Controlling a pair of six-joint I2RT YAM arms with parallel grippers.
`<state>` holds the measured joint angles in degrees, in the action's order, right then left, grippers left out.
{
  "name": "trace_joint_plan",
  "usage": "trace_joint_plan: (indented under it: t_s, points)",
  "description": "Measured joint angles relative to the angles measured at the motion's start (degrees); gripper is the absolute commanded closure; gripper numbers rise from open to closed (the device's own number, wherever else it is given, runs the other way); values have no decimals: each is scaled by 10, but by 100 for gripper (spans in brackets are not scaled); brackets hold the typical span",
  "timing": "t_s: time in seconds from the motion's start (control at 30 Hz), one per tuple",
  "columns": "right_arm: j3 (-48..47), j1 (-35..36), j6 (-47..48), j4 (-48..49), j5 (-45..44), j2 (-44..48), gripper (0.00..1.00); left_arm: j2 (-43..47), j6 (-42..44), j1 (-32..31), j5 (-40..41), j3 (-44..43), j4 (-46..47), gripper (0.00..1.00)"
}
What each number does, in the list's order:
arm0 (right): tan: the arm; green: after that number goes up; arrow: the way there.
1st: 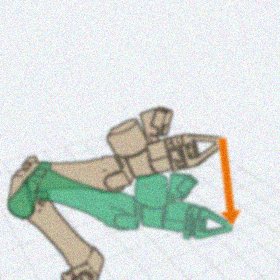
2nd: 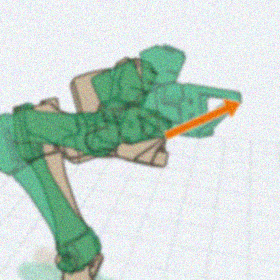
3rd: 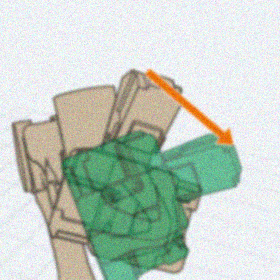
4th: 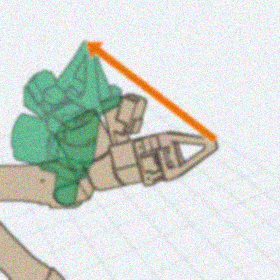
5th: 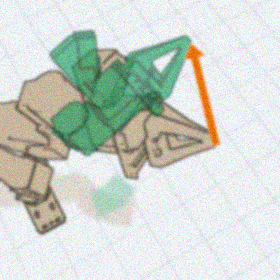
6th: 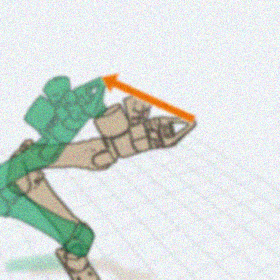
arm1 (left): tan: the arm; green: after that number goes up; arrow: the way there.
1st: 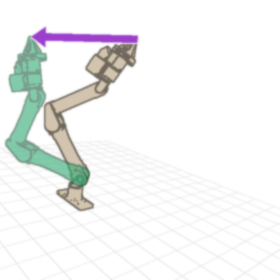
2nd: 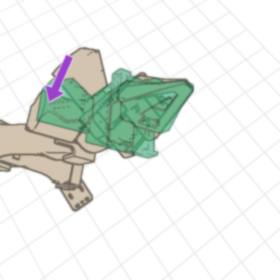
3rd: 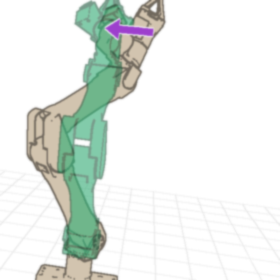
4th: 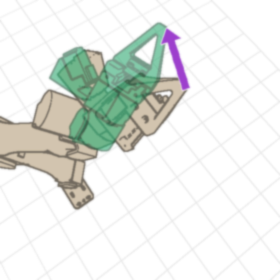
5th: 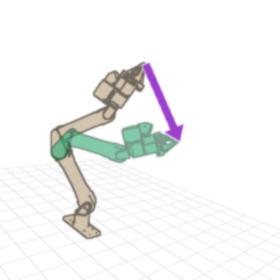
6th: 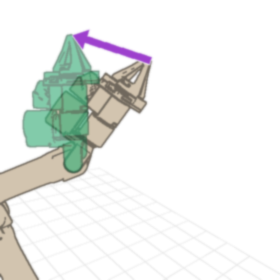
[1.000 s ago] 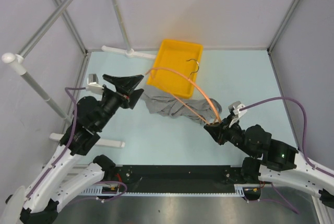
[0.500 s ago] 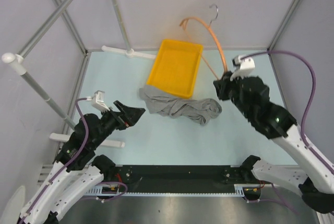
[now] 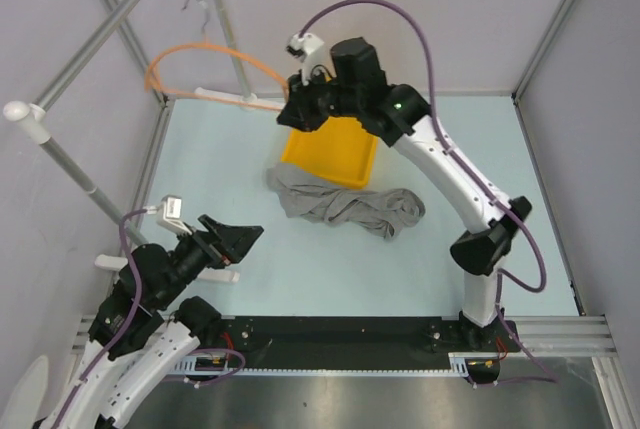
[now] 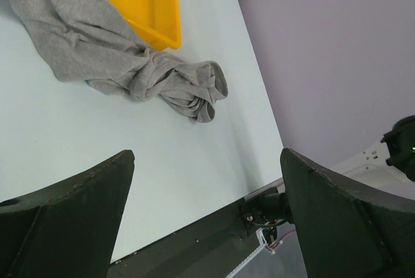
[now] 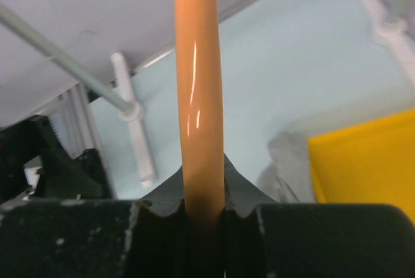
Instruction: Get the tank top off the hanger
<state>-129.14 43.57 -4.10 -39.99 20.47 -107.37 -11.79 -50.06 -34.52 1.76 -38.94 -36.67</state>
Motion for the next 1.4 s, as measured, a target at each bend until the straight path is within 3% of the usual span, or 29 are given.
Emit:
trace_joint_plan:
  t_s: [0.17,0.37,0.6,1.1,1.2,1.23,1.3,1.33,1.4]
  points:
    - [-82,62,3,-4,55,-69,100,39,-11,0,2,0,-33,1]
    - [-95,111,0,29,91,-72,100,60,-20,0,5,0,-48,1]
    - [-158,116,-25,56,128,-116,100,55,-24,0,4,0,-51,1]
    - [-165,132,-71,100,149,-191,100,50,-24,0,-6,9,-51,0]
    - [-165,132,-68,100,148,-191,70,46,-24,0,-17,17,-50,1]
    - [-165,132,-68,99,146,-191,51,43,-24,0,-21,19,-50,0]
    - [-160,131,-66,101,143,-188,36,33,-24,0,-35,27,-43,1]
    - [-151,130,-60,102,136,-185,22,23,-24,0,-43,32,-37,1]
    - [-131,129,-66,102,124,-174,13,0,-23,0,-59,41,-24,1]
